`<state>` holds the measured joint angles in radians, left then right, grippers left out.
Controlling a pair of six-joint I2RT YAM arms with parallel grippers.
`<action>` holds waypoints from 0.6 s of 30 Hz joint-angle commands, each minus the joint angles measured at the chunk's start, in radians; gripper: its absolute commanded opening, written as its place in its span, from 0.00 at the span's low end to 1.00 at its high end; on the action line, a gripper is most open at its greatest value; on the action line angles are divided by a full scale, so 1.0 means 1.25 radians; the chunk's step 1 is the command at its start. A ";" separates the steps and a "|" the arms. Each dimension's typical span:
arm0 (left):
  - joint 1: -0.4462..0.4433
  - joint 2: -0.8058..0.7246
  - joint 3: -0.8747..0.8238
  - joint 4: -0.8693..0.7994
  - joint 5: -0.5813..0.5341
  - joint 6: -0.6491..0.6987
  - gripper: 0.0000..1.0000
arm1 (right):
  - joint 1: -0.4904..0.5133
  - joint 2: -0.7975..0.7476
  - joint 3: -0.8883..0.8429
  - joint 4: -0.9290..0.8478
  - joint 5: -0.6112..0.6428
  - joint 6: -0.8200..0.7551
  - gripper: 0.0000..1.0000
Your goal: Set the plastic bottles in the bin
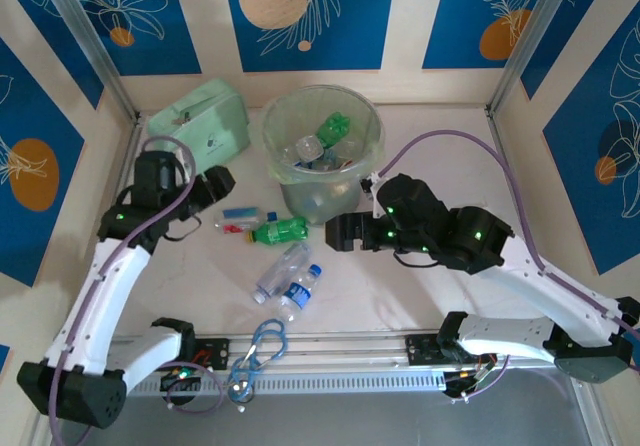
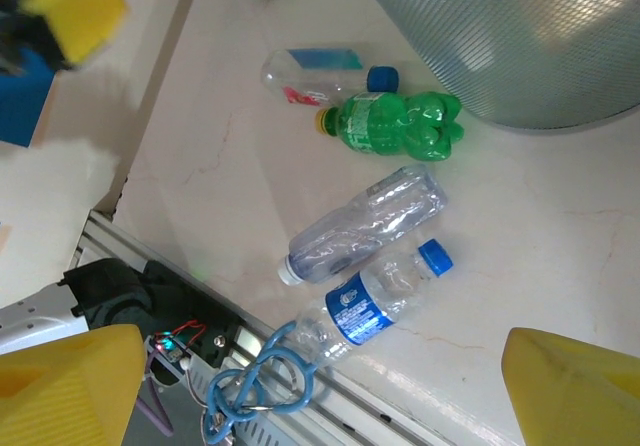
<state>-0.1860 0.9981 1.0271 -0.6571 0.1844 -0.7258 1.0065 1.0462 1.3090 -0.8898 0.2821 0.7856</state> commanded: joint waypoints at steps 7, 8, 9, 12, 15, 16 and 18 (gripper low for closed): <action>0.083 0.029 -0.215 0.114 0.098 -0.224 0.80 | 0.068 0.051 -0.018 0.018 0.032 0.010 0.92; 0.086 0.035 -0.226 0.125 0.097 -0.242 0.80 | 0.073 0.058 -0.018 0.020 0.033 0.012 0.92; 0.086 0.043 -0.235 0.138 0.096 -0.259 0.80 | 0.078 0.065 -0.020 0.022 0.035 0.013 0.92; 0.086 0.078 -0.239 0.161 0.085 -0.300 0.81 | 0.087 0.088 -0.021 0.033 0.034 0.014 0.92; 0.086 0.116 -0.225 0.167 0.061 -0.337 0.82 | 0.096 0.115 -0.011 0.034 0.035 0.011 0.91; 0.086 0.127 -0.219 0.166 0.053 -0.346 0.82 | 0.099 0.123 -0.007 0.034 0.038 0.009 0.91; 0.086 0.156 -0.197 0.143 0.024 -0.362 0.82 | 0.108 0.139 0.004 0.031 0.045 0.008 0.91</action>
<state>-0.0875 1.1618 0.7410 -0.4778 0.2573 -1.1095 1.1252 1.2018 1.2938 -0.8635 0.3157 0.7929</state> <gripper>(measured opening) 0.816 0.910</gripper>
